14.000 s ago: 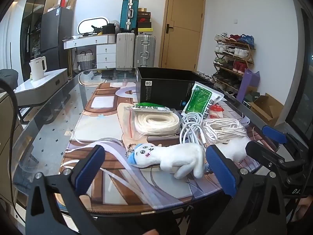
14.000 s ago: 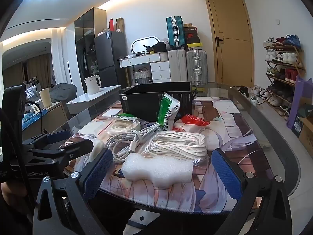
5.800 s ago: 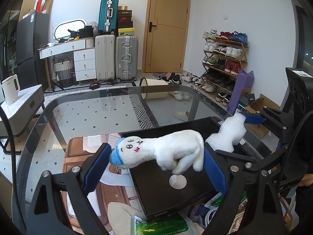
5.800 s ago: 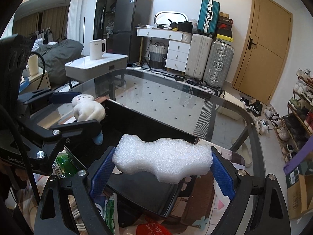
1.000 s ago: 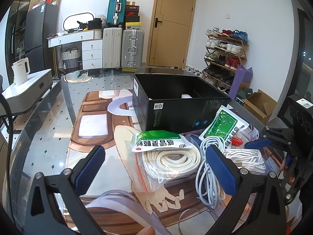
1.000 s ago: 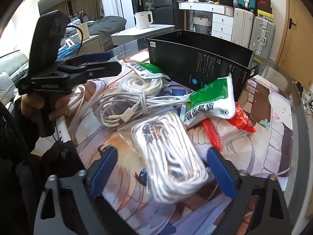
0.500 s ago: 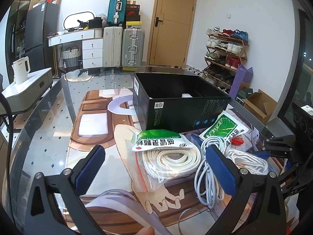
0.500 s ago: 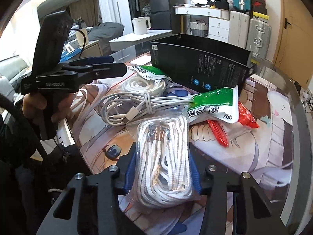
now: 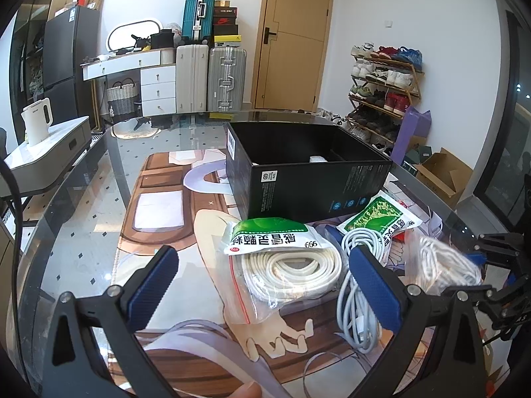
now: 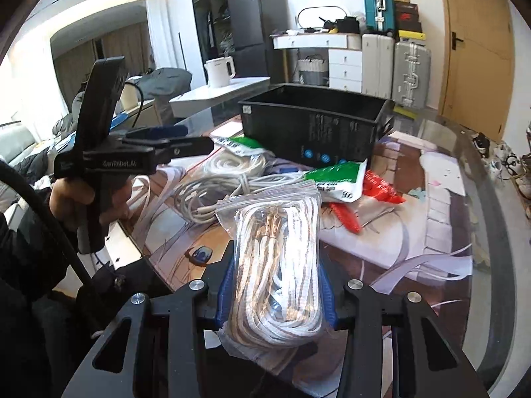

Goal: Organize soft objects
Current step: 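Close right tool on clear bag of white rope, then lift bagged rope with right tool while left tool grasps coiled white cable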

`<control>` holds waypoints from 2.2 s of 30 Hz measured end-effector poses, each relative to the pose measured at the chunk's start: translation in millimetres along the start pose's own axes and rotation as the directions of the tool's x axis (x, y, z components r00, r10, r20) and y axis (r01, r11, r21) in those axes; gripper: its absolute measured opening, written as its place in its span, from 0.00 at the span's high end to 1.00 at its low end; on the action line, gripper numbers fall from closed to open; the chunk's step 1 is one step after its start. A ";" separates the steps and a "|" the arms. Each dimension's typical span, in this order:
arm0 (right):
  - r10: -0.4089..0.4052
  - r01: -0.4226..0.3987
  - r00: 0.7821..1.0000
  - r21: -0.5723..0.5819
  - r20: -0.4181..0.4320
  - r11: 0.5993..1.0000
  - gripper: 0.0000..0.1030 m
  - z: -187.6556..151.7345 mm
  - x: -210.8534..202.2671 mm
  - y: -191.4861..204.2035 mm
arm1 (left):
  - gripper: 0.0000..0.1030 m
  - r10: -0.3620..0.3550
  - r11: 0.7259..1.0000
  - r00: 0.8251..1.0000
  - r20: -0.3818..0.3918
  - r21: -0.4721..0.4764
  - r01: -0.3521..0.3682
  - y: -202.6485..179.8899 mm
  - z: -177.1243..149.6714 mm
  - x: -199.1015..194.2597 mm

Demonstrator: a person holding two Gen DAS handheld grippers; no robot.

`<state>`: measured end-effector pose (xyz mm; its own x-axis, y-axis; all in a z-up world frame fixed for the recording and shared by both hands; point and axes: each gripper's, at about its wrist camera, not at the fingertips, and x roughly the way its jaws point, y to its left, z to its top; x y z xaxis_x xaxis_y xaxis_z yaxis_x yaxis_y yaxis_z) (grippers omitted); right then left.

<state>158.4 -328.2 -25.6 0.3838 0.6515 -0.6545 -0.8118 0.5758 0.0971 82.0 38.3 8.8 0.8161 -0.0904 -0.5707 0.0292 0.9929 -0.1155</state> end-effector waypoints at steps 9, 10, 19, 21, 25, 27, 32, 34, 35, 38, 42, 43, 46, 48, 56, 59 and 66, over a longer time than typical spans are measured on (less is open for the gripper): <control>-0.038 0.037 0.996 0.024 0.079 0.999 0.58 11.5 -12.9 -3.0 | 0.00 0.022 0.999 0.999 -0.030 0.047 -0.021 -7.0 2.5 1.8; -0.041 0.039 0.995 0.027 0.086 0.999 0.58 12.6 -14.6 -3.6 | 0.00 0.026 0.998 0.999 -0.034 0.061 -0.024 -10.0 2.6 1.4; -0.121 0.112 0.983 0.074 0.136 0.991 0.58 34.0 -17.4 -20.7 | 0.00 -0.058 0.993 0.996 -0.069 0.095 0.065 -29.7 2.0 0.3; -0.126 0.116 0.981 0.079 0.144 0.990 0.58 34.9 -18.6 -22.8 | 0.01 -0.079 0.991 0.994 -0.069 0.100 0.086 -33.3 1.5 -0.7; -0.116 0.102 0.981 0.094 0.157 0.990 0.58 32.0 -19.3 -24.7 | 0.01 -0.114 0.986 0.991 -0.071 0.115 0.121 -41.5 1.9 -4.5; -0.114 0.099 0.981 0.102 0.156 0.990 0.58 30.1 -17.9 -26.4 | 0.02 -0.132 0.983 0.989 -0.071 0.119 0.140 -44.9 2.3 -6.1; -0.103 0.083 0.982 0.127 0.161 0.988 0.58 26.6 -19.3 -30.8 | 0.20 -0.171 0.967 0.981 -0.087 0.174 0.184 -61.3 -2.5 -4.3; -0.099 0.078 0.982 0.130 0.162 0.988 0.58 26.3 -20.4 -31.6 | 0.28 -0.169 0.965 0.980 -0.103 0.185 0.186 -67.7 -4.5 -0.4; -0.099 0.078 0.981 0.132 0.164 0.988 0.58 26.1 -20.9 -31.2 | 0.33 -0.173 0.964 0.979 -0.112 0.185 0.191 -69.6 -5.1 1.4; -0.093 0.071 0.982 0.137 0.165 0.988 0.58 25.4 -21.1 -30.9 | 0.38 -0.198 0.959 0.970 -0.143 0.177 0.222 -73.6 -7.6 6.9; -0.083 0.062 0.983 0.135 0.161 0.989 0.58 24.8 -19.4 -28.9 | 0.42 -0.221 0.953 0.961 -0.166 0.174 0.249 -76.1 -9.9 9.2; -0.080 0.059 0.984 0.133 0.160 0.989 0.58 24.8 -18.4 -28.3 | 0.42 -0.235 0.949 0.955 -0.180 0.170 0.265 -76.8 -10.4 10.4; -0.073 0.053 0.985 0.130 0.157 0.990 0.58 25.1 -17.0 -27.5 | 0.42 -0.249 0.946 0.946 -0.208 0.157 0.283 -78.6 -11.6 14.2; -0.071 0.051 0.985 0.128 0.157 0.990 0.58 24.5 -16.8 -25.6 | 0.42 -0.247 0.950 0.944 -0.217 0.137 0.281 -77.6 -11.5 17.6; -0.062 0.041 0.986 0.135 0.154 0.990 0.58 23.4 -14.3 -26.7 | 0.64 -0.233 0.960 0.943 -0.237 0.102 0.262 -76.2 -12.1 27.5; -0.059 0.038 0.986 0.135 0.157 0.990 0.58 22.9 -14.4 -26.8 | 0.70 -0.242 0.959 0.942 -0.231 0.091 0.269 -75.6 -14.4 25.4; -0.059 0.035 0.984 0.144 0.168 0.989 0.58 22.8 -16.2 -27.4 | 0.79 -0.243 0.963 0.951 -0.191 0.069 0.259 -69.3 -18.4 14.2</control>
<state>184.5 -343.3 -0.6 0.4998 0.6897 -0.5240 -0.7261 0.6634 0.1806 81.0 -33.2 -6.3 0.6592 -0.3417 -0.6699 0.2795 0.9383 -0.2036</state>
